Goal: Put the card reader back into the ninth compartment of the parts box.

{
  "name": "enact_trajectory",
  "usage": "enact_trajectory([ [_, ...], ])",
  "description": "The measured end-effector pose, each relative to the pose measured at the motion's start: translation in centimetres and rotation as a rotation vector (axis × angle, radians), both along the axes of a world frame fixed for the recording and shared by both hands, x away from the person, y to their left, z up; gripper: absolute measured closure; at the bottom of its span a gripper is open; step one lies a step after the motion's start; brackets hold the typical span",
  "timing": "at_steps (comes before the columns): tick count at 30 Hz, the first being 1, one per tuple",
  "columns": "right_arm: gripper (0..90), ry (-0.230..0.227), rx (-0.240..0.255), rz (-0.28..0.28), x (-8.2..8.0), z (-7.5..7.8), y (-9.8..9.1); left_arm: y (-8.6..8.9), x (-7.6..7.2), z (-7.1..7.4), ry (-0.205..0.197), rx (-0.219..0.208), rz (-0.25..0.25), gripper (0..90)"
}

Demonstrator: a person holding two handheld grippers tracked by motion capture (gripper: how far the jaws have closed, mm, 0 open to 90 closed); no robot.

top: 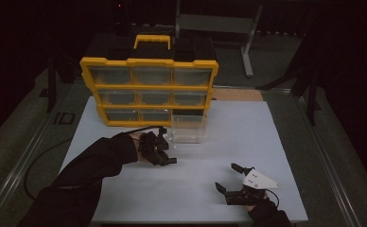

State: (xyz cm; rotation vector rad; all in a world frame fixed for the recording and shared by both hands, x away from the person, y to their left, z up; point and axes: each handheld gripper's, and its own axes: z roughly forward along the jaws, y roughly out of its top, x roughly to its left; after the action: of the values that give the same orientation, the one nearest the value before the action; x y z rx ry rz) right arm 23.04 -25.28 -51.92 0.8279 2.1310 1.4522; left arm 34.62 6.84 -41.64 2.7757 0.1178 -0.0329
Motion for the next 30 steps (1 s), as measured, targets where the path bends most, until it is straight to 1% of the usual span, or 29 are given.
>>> enact_trajectory([
  [2, 9.2, -0.002, 0.004, -0.001, 0.0, 0.0, 0.0, -0.3, 0.1, 0.5, -0.002, 0.003, -0.008, 74.8],
  [4, 9.2, -0.002, 0.002, 0.0, 0.0, 0.0, 0.0, -0.4, 0.2, 0.9, -0.001, -0.003, -0.007, 74.8],
  [5, 9.3, -0.005, 0.001, -0.001, 0.0, 0.0, 0.0, -0.5, 0.2, 1.1, -0.009, -0.006, -0.006, 74.7],
  [7, 10.6, -0.024, 0.002, -0.002, -0.2, 0.2, 0.0, -0.6, 0.4, 1.4, -0.001, -0.012, -0.002, 74.7],
  [8, 10.6, -0.024, 0.007, -0.003, -0.2, 0.3, 0.0, -0.6, 0.4, 1.5, -0.009, -0.016, 0.003, 74.7],
  [9, 10.6, -0.026, 0.008, -0.001, -0.2, 0.3, 0.0, -0.6, 0.5, 1.6, -0.009, -0.016, 0.002, 74.7],
  [12, 10.6, -0.014, 0.005, 0.0, -0.1, 0.1, 0.0, -0.7, 0.7, 1.9, -0.012, -0.02, 0.006, 74.7],
  [17, 10.6, -0.007, 0.006, 0.002, -0.1, 0.1, 0.0, -0.9, 1.1, 2.5, -0.015, -0.036, 0.009, 74.7],
  [18, 10.6, -0.006, 0.005, 0.003, -0.1, 0.0, 0.0, -1.0, 1.2, 2.7, -0.01, -0.035, 0.014, 74.7],
  [19, 10.6, -0.007, 0.003, 0.004, -0.1, 0.0, 0.0, -1.1, 1.3, 2.8, -0.019, -0.034, 0.016, 74.7],
  [21, 10.6, -0.005, 0.002, 0.004, 0.0, 0.0, 0.0, -1.1, 1.6, 3.2, -0.016, -0.037, 0.016, 74.7],
  [22, 10.6, -0.004, 0.002, 0.003, 0.0, 0.0, 0.0, -1.2, 1.7, 3.4, -0.021, -0.034, 0.018, 74.7],
  [30, 10.6, -0.003, 0.0, 0.003, 0.0, 0.0, 0.1, -1.8, 2.7, 4.8, -0.022, -0.054, 0.034, 74.7],
])
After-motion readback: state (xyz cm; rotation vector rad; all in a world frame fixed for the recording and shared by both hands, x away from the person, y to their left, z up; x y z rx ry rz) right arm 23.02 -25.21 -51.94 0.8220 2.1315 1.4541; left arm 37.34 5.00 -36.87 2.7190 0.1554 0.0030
